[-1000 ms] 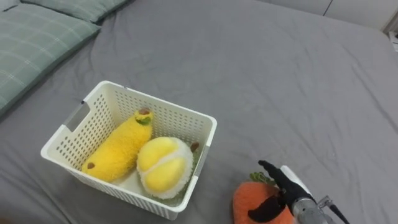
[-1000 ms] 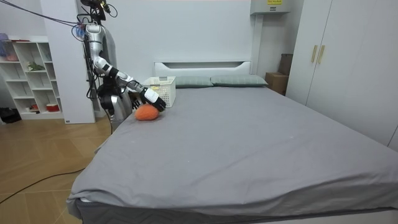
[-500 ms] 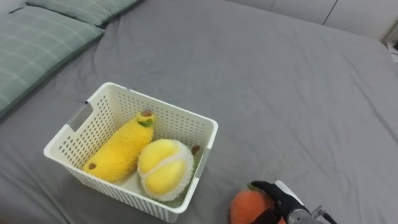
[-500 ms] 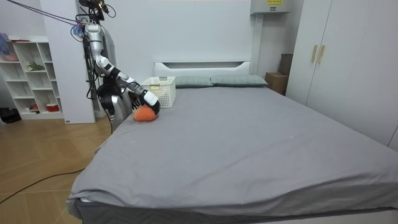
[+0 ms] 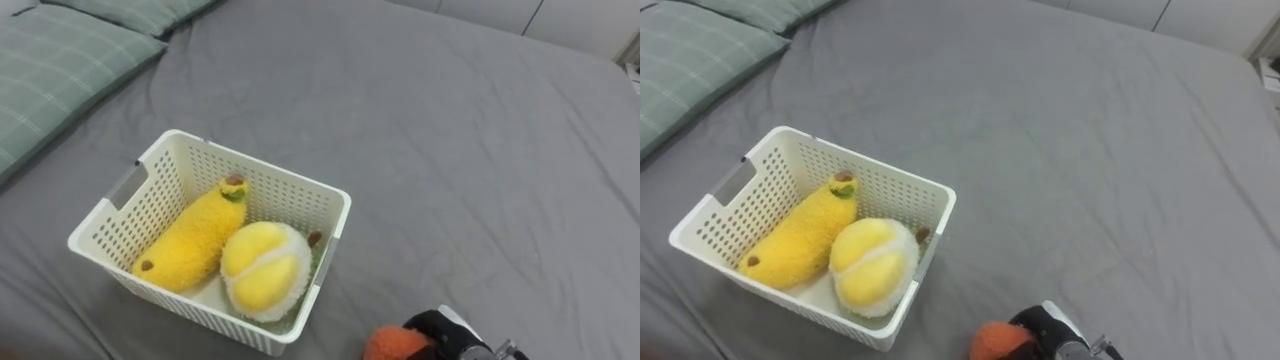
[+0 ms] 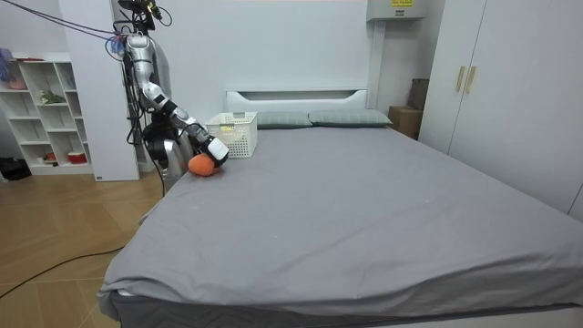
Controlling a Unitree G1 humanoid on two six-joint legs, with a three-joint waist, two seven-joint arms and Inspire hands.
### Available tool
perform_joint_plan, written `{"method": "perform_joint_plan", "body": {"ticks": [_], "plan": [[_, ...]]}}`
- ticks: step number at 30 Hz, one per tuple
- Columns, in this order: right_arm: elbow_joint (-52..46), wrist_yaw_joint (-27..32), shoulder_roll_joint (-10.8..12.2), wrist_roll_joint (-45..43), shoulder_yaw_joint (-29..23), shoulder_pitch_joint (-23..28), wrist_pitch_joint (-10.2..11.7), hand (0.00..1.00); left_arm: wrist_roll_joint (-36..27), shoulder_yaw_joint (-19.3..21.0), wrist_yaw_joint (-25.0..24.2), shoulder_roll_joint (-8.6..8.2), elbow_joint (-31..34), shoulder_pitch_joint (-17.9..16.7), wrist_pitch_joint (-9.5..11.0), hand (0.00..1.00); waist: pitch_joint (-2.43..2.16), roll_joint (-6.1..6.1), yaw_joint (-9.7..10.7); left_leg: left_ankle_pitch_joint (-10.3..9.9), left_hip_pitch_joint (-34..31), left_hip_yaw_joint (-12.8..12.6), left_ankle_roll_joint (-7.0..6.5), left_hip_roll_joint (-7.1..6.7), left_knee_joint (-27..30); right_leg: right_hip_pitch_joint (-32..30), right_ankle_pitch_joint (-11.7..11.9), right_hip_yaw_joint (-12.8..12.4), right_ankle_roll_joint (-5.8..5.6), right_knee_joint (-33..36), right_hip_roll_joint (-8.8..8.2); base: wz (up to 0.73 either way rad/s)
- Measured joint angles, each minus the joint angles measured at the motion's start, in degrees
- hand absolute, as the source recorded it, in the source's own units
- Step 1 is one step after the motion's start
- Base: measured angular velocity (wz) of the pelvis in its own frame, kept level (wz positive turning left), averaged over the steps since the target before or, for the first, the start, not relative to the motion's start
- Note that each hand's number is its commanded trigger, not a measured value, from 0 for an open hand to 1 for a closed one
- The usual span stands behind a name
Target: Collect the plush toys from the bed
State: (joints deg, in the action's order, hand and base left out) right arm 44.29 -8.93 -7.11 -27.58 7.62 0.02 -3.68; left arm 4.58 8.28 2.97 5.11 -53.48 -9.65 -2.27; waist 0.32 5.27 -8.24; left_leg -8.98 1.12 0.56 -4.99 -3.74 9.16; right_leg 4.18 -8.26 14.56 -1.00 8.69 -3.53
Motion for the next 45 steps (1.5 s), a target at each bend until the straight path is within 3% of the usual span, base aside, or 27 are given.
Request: {"method": "perform_joint_plan", "body": {"ticks": [6, 14, 26, 34, 38, 45], "plan": [[-5.64, -0.03, -0.31, -2.32, -0.29, 0.00, 0.02, 1.00, -0.39, 1.69, -1.42, -0.28, -0.17, 0.03, 0.23, 0.00, -0.01, 0.06, -0.07, -0.01, 0.11, -0.05, 0.01, 0.02, 0.05, -0.17, -0.01, -0.18, -0.01, 0.02, -0.01, 0.00], [-22.44, 0.99, -1.40, -2.98, -3.09, 0.30, 0.07, 1.00, -0.21, 4.80, -1.38, -0.40, -1.89, -0.56, 0.35, 0.00, 0.02, 0.30, 0.04, -0.02, 0.34, -0.01, -0.01, 0.01, -0.46, 0.21, -0.01, -0.24, -0.02, 0.02, 0.00, 0.00], [-40.04, 1.50, -2.93, -6.02, -7.85, -1.85, -0.07, 1.00, 0.12, 5.25, -0.77, -0.18, -1.90, -1.01, 0.76, 0.00, -0.20, 1.00, -0.16, 0.01, 0.57, -0.13, -0.01, 0.00, -0.43, 0.00, -0.03, -0.20, -0.05, 0.02, -0.03, 0.00], [-48.19, 0.54, -4.18, -6.60, -8.21, -5.81, -0.13, 1.00, 0.68, 5.52, -0.74, -0.07, -1.82, -1.12, 1.03, 0.00, 0.24, 0.95, -0.22, -0.01, 0.11, -0.31, -0.02, 0.04, -0.55, -0.32, -0.03, -0.14, -0.06, 0.02, -0.03, 0.00], [-49.73, -0.06, -4.28, -6.45, -7.73, -9.55, -1.33, 1.00, 0.67, 5.05, -0.87, -0.07, -1.76, -0.60, 0.99, 0.00, 0.30, 0.84, -1.23, 0.00, 0.01, -0.30, -0.02, 0.05, -0.44, -0.66, -0.03, -0.06, -0.05, 0.02, -0.04, 0.00], [-54.69, -2.51, -4.34, -6.64, -5.51, -11.66, -3.08, 1.00, 1.18, 4.57, -0.92, -0.15, -1.93, 0.20, 0.11, 0.00, 0.25, 0.83, -3.53, 0.01, -0.45, -0.18, -0.02, 0.05, -0.52, -1.18, -0.04, -0.25, -0.06, 0.04, -0.03, 0.00]]}}
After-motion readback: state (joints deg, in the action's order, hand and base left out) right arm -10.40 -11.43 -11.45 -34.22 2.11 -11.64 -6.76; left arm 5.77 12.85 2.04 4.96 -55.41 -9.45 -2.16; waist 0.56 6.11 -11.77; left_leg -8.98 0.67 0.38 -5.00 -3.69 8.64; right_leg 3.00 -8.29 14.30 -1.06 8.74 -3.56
